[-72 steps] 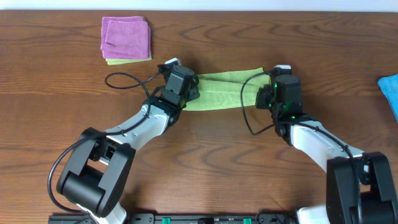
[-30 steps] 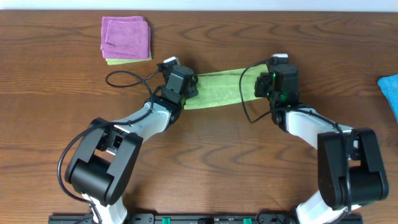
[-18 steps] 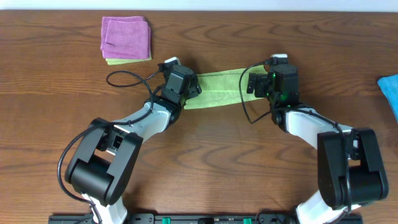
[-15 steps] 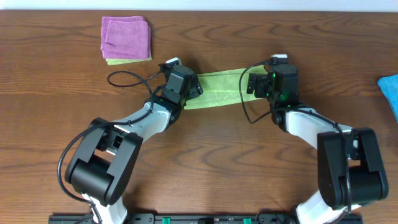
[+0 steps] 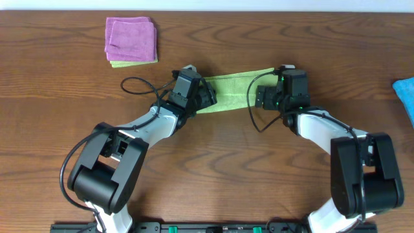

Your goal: Fold the cloth

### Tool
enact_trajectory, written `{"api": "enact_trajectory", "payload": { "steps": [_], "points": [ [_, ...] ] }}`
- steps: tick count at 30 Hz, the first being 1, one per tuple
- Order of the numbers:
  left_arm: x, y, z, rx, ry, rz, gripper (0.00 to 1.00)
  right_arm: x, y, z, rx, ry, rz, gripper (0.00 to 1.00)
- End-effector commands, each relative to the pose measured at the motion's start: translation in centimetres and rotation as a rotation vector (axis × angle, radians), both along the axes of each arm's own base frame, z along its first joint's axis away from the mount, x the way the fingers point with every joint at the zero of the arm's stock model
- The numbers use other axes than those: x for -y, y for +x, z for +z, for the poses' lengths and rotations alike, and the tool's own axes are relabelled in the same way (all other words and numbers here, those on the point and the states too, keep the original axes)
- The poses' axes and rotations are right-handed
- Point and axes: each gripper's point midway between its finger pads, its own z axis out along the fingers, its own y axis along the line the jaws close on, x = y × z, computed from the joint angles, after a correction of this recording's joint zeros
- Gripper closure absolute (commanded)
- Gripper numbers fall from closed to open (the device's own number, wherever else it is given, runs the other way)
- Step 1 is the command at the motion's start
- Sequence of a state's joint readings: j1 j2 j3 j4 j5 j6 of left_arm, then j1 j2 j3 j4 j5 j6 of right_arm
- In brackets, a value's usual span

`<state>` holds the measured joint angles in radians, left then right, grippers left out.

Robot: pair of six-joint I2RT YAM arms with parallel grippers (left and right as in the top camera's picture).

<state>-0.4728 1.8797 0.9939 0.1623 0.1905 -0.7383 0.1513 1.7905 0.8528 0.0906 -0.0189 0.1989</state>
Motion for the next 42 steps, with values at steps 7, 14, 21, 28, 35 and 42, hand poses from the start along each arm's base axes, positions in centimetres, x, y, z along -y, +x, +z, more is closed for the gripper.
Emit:
{"api": "enact_trajectory", "payload": {
  "steps": [7, 14, 21, 28, 35, 42],
  "points": [
    [0.7, -0.2, -0.3, 0.007, 0.045, 0.023, 0.25, 0.9, 0.5, 0.6, 0.023, -0.087, 0.058, 0.39],
    [0.3, -0.2, -1.0, 0.005, 0.084, 0.042, 0.24, 0.9, -0.1, -2.0, -0.039, -0.102, 0.071, 0.50],
    [0.2, -0.4, -1.4, -0.006, 0.092, 0.041, 0.24, 1.0, -0.6, -3.6, -0.080, -0.113, 0.082, 0.66],
    [-2.1, -0.6, -2.4, -0.031, 0.184, 0.066, 0.23, 0.1, -1.9, -4.0, -0.141, -0.059, 0.052, 0.76],
    [-5.5, 1.3, -2.1, -0.001, 0.224, 0.169, 0.23, -1.6, -3.6, -4.0, -0.202, -0.034, -0.004, 0.84],
    [-7.3, 2.2, -2.1, -0.010, 0.204, 0.195, 0.23, -0.7, -5.2, -3.5, -0.239, -0.122, -0.051, 0.85]
  ]
}}
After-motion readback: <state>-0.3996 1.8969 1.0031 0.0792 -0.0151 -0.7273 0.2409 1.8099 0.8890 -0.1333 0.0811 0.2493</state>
